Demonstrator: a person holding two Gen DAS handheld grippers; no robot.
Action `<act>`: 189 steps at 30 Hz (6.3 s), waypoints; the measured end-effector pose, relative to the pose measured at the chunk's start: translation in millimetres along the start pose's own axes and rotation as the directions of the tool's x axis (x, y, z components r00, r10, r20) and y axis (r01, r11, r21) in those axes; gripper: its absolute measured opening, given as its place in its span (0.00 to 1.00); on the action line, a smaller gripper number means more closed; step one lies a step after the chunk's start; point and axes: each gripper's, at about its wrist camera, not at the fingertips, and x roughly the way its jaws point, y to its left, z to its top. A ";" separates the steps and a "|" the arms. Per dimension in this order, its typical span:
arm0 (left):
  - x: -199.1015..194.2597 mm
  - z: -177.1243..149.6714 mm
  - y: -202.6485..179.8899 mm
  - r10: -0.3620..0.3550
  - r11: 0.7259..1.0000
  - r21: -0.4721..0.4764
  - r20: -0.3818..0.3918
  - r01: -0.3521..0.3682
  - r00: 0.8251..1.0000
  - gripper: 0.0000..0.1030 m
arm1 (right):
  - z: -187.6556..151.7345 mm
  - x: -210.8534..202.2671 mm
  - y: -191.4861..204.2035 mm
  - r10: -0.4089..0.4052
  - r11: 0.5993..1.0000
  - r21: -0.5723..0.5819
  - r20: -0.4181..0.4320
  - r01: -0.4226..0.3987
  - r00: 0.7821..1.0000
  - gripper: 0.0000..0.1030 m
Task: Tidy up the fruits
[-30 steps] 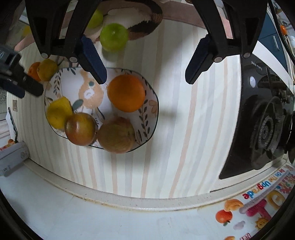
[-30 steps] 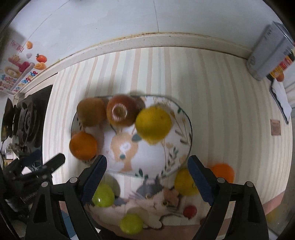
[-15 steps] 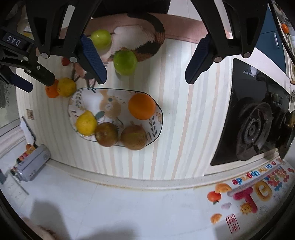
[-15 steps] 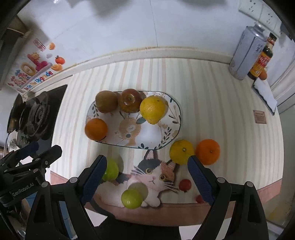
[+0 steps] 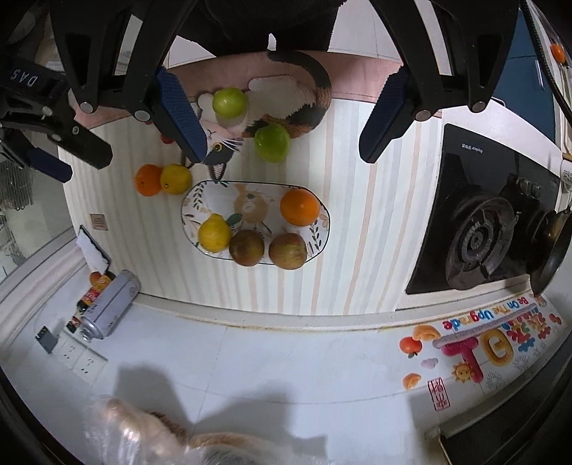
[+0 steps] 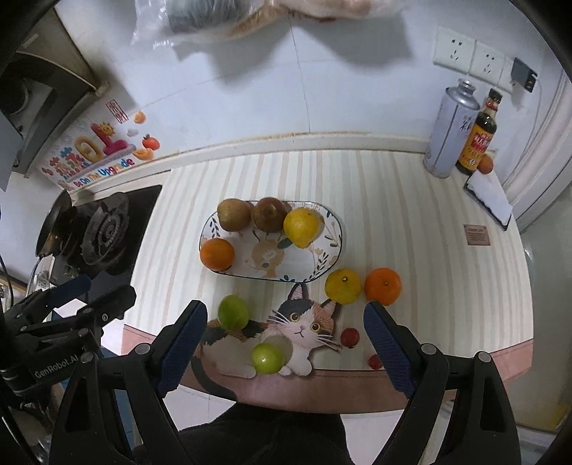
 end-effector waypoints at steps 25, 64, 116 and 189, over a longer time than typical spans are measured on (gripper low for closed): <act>105.8 -31.2 26.4 0.160 0.987 0.014 -0.218 -0.161 0.963 0.98 | -86.1 227.9 -13.0 0.234 0.966 0.214 -0.495 -0.144 0.837 0.89; 245.6 -42.6 -24.5 -0.041 0.999 -0.015 -0.407 0.038 0.913 0.53 | -90.8 254.3 -54.2 0.174 0.976 0.199 -0.487 -0.085 0.856 0.56; 145.8 80.6 34.2 -0.179 0.982 -0.099 -0.185 0.163 0.966 0.53 | 56.6 223.4 -60.8 0.153 0.978 0.177 -0.258 -0.109 0.954 0.55; 11.8 -2.9 -8.1 0.011 1.000 0.002 0.015 -0.011 1.000 0.87 | -10.0 13.9 -6.9 -0.003 1.000 -0.022 -0.009 0.003 1.000 0.91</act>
